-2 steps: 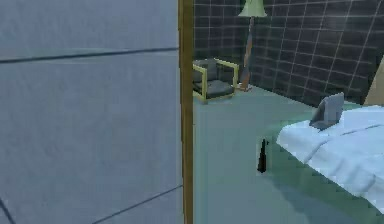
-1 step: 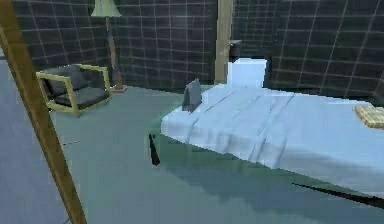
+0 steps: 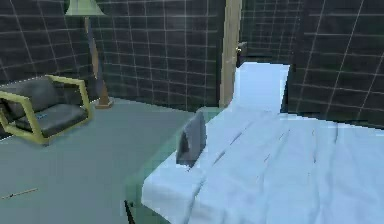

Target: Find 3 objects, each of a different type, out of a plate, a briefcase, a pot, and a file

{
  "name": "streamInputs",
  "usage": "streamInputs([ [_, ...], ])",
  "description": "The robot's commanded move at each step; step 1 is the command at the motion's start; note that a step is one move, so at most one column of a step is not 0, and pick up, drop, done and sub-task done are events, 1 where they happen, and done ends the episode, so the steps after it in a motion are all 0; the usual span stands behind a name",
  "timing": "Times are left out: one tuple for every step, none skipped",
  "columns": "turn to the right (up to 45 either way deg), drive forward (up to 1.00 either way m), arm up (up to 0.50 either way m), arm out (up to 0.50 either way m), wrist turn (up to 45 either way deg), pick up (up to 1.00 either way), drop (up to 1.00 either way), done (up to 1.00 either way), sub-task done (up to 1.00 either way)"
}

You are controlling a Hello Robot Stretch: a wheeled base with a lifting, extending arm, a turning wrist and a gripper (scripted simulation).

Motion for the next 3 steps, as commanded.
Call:
streamInputs([
  [-45.0, 0.00, 0.00, 0.00, 0.0, 0.00, 0.00, 0.00, 0.00],
  [-3.0, 0.00, 0.00, 0.00, 0.0, 0.00, 0.00, 0.00, 0.00],
  [0.0, 0.20, 0.00, 0.00, 0.0, 0.00, 0.00, 0.00, 0.00],
])
